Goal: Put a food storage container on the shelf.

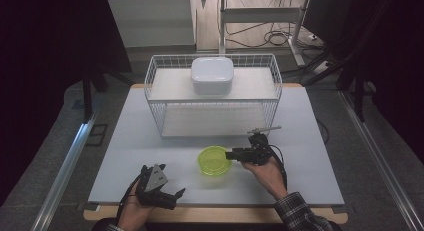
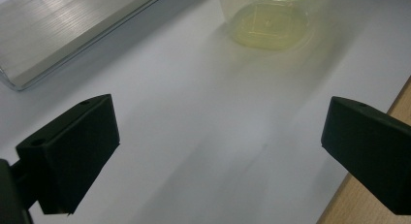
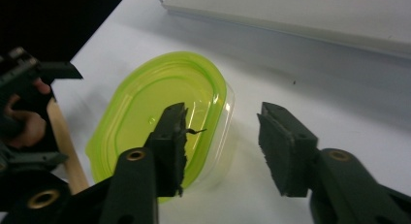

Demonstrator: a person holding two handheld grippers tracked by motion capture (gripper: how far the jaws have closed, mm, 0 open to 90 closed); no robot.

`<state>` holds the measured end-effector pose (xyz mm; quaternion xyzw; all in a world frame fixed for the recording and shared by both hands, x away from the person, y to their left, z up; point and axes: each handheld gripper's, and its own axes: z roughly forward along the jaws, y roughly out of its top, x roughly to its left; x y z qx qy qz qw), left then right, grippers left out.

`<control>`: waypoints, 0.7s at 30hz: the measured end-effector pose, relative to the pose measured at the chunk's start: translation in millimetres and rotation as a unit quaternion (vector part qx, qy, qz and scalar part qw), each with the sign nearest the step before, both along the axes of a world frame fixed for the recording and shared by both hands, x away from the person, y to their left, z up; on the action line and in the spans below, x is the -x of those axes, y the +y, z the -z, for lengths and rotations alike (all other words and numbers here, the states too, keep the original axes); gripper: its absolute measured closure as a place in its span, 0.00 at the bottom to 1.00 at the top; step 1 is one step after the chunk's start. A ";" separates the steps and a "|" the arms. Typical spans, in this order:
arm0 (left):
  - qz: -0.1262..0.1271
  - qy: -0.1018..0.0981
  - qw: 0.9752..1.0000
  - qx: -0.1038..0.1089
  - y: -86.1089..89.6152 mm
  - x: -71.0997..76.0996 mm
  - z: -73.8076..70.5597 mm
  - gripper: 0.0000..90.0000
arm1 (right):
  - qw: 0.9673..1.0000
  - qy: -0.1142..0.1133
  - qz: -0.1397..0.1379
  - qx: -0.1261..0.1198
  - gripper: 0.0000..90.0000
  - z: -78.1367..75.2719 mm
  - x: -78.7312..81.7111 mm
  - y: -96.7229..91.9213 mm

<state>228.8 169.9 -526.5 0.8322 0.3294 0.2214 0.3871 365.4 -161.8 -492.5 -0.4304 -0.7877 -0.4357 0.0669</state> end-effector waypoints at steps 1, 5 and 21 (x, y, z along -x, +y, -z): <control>0.001 0.000 1.000 0.000 -0.1 0.0 0.0 0.00 | 1.000 0.007 0.002 -0.005 0.64 0.6 -1.1 -0.1; 0.003 0.000 1.000 -0.003 -0.3 0.2 0.0 0.00 | 0.999 0.035 0.003 -0.020 0.70 4.4 -5.4 0.1; 0.005 -0.001 1.000 -0.003 -2.2 0.7 0.8 0.00 | 0.994 0.089 -0.016 -0.061 0.90 5.5 -5.6 2.0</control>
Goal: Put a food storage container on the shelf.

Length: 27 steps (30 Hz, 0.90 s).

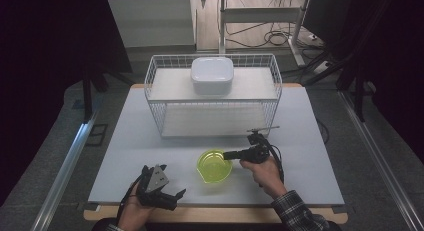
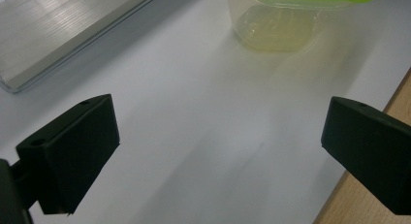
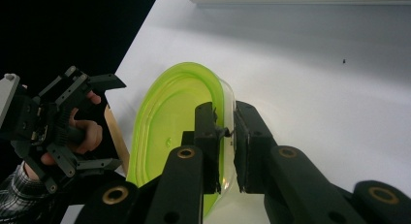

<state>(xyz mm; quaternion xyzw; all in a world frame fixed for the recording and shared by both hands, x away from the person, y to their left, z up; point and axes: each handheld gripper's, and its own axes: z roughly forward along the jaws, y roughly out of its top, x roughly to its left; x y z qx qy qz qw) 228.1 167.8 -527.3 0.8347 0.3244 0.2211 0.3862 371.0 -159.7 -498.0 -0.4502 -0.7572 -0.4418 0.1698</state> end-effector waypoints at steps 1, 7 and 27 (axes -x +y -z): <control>0.000 0.000 1.000 0.000 0.0 0.0 0.0 0.00 | 1.000 0.000 0.000 0.000 0.90 -0.4 0.2 -0.3; -0.001 -0.001 1.000 0.000 0.2 -0.1 -0.2 0.00 | 1.000 0.003 0.005 -0.016 0.90 -3.9 0.9 -3.7; -0.006 -0.005 1.000 0.005 2.0 -0.2 -1.5 0.00 | 0.998 -0.030 0.019 -0.056 0.90 -40.5 1.8 -17.0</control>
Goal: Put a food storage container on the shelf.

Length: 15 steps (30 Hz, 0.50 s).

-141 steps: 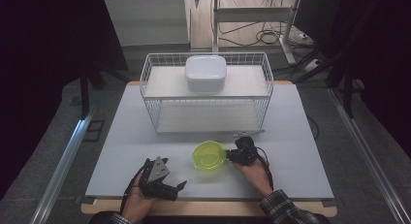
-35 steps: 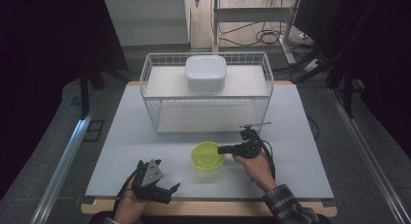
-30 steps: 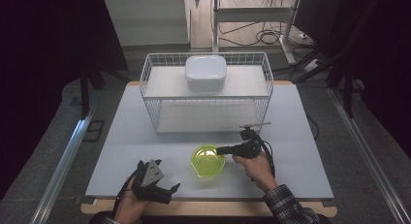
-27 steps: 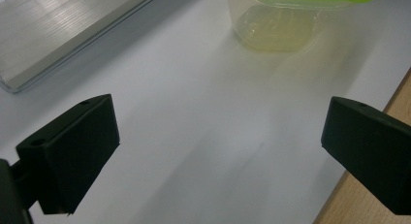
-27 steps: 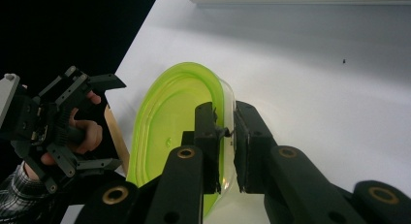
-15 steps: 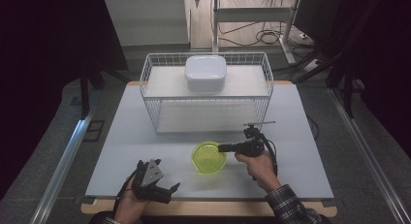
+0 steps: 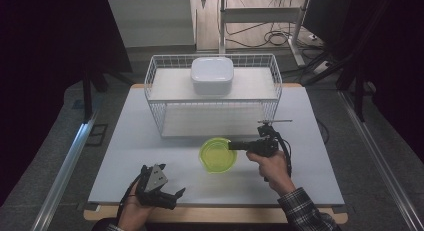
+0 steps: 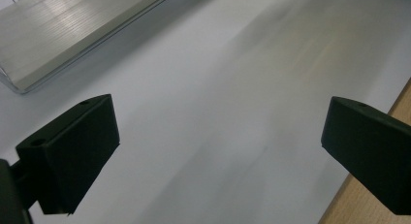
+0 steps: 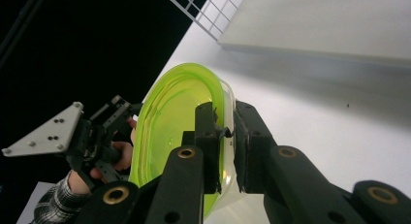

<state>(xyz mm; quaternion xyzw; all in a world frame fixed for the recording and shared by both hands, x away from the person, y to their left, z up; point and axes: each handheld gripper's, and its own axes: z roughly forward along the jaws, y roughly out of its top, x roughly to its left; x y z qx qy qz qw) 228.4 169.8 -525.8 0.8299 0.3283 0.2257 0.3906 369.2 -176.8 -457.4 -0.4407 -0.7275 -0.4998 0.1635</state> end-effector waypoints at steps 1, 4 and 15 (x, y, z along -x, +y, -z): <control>0.000 0.000 1.000 0.000 0.0 0.0 0.0 0.00 | 1.000 -0.001 0.001 -0.001 0.90 -1.7 -0.1 -0.2; -0.001 0.000 1.000 0.001 0.1 -0.1 -0.1 0.00 | 1.000 -0.006 0.003 -0.008 0.90 -7.3 -1.1 -1.2; 0.002 0.001 1.000 0.002 -0.2 -0.3 0.1 0.00 | 0.999 -0.019 0.011 -0.033 0.90 -26.5 -3.2 -5.1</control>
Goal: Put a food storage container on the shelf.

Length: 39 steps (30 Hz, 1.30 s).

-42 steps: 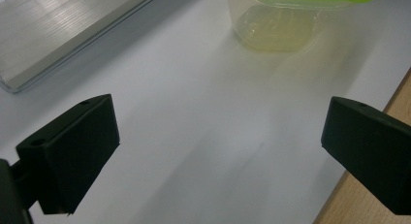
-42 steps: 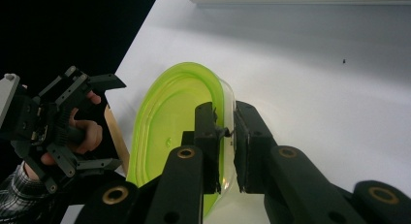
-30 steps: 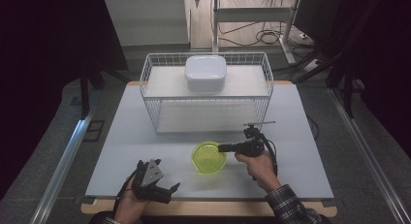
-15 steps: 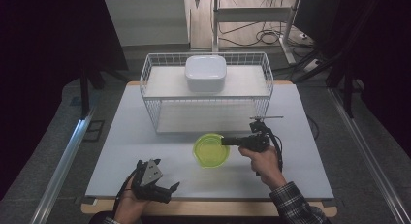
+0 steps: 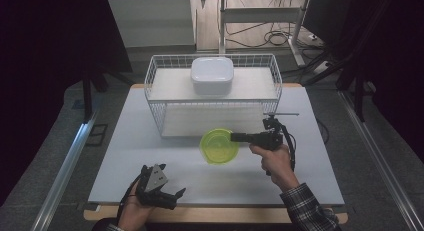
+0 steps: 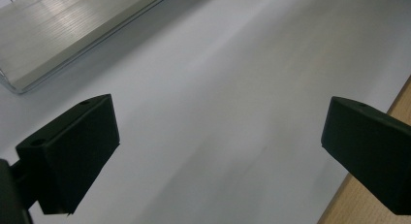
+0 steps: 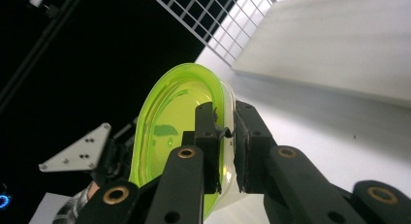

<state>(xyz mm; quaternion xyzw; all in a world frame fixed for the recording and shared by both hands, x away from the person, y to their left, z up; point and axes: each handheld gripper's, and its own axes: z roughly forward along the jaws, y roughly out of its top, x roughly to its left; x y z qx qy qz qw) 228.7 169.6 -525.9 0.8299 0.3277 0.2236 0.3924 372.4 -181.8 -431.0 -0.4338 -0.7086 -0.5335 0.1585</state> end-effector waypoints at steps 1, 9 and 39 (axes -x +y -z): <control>0.000 0.000 1.000 0.001 0.1 -0.1 0.0 0.00 | 1.000 -0.002 0.000 -0.005 0.90 -2.9 -0.6 -0.6; 0.000 0.001 1.000 0.003 -0.9 0.0 0.4 0.00 | 1.000 -0.016 0.006 -0.013 0.90 -22.0 -5.8 -1.4; -0.010 0.017 0.999 0.042 5.7 -2.4 -1.8 0.00 | 0.998 -0.046 0.025 -0.033 0.90 -106.0 -32.0 -0.2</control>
